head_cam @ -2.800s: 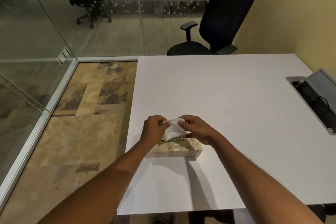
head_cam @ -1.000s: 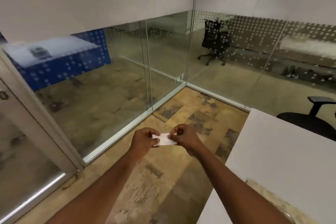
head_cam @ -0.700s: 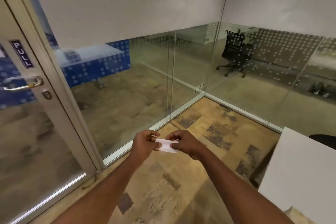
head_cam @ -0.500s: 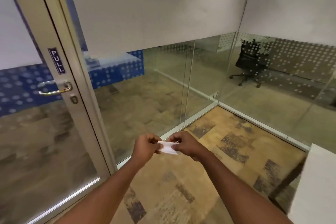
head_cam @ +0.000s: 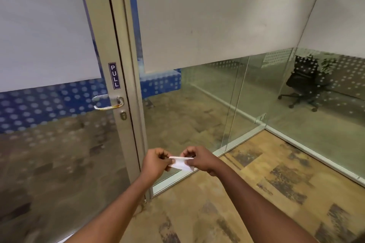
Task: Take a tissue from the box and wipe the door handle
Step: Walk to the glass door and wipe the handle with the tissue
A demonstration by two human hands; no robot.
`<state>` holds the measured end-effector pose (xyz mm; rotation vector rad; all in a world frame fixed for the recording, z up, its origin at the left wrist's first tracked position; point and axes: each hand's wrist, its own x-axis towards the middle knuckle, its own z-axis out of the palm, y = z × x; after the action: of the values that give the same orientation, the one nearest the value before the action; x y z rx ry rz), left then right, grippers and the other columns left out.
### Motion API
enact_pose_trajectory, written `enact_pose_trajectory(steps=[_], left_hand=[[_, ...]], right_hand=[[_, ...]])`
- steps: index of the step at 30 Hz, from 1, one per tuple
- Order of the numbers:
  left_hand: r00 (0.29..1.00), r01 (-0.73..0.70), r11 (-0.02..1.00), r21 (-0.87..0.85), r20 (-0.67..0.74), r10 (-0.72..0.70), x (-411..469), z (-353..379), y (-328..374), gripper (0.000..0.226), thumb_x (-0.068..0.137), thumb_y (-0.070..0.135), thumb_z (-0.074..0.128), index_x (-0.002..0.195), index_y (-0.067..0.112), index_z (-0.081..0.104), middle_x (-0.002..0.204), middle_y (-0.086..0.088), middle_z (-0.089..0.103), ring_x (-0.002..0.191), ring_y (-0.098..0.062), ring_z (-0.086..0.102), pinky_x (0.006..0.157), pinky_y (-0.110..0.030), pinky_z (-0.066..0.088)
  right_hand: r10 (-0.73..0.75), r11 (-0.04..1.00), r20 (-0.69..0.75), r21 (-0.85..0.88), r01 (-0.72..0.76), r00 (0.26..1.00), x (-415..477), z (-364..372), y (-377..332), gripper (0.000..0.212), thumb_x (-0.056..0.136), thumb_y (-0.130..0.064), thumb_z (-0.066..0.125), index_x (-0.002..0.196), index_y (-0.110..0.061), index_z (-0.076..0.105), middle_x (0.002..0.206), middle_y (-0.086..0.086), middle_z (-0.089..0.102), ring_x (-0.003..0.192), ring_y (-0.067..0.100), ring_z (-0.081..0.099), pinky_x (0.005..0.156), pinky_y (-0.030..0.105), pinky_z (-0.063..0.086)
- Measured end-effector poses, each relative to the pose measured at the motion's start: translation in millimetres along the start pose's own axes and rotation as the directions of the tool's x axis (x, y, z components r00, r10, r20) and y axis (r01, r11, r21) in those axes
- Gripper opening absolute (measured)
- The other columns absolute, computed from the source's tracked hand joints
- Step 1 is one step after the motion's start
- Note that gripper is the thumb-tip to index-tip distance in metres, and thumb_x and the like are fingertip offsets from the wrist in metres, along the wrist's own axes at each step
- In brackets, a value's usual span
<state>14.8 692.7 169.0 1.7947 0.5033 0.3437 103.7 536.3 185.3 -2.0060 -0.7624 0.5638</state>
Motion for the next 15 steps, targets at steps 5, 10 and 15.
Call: enact_pose_trajectory(steps=[5,10,15], left_hand=[[0.999,-0.007,1.0,0.003,-0.039,0.007,27,-22,-6,0.025,0.069,-0.011,0.073,0.059,0.011,0.065,0.055,-0.007,0.062,0.044,-0.019,0.057,0.057,-0.037,0.054],[0.998,-0.008,0.999,0.053,-0.059,0.011,58,-42,-13,0.028,0.073,-0.007,0.069,0.06,0.017,0.068,0.052,-0.003,0.065,0.043,-0.017,0.057,0.058,-0.037,0.053],[0.99,-0.014,0.989,0.146,-0.137,0.034,93,-70,-13,0.034,0.078,-0.002,0.066,0.057,0.023,0.065,0.043,0.004,0.06,0.044,-0.016,0.052,0.055,-0.025,0.044]], right_hand=[[-0.044,0.999,0.032,0.007,0.044,0.998,34,8,-15,0.018,0.083,0.0,0.066,0.1,-0.004,0.07,0.091,0.014,0.071,0.078,0.014,0.059,0.07,0.025,0.045],[-0.102,0.988,-0.011,-0.122,0.1,0.995,80,19,-21,0.014,0.082,-0.002,0.066,0.094,-0.004,0.073,0.091,0.015,0.074,0.072,0.011,0.058,0.053,0.005,0.039],[-0.169,0.982,0.001,-0.089,0.168,0.986,141,30,-32,0.012,0.08,-0.003,0.067,0.087,-0.008,0.075,0.075,0.004,0.069,0.066,0.011,0.058,0.053,0.01,0.041]])
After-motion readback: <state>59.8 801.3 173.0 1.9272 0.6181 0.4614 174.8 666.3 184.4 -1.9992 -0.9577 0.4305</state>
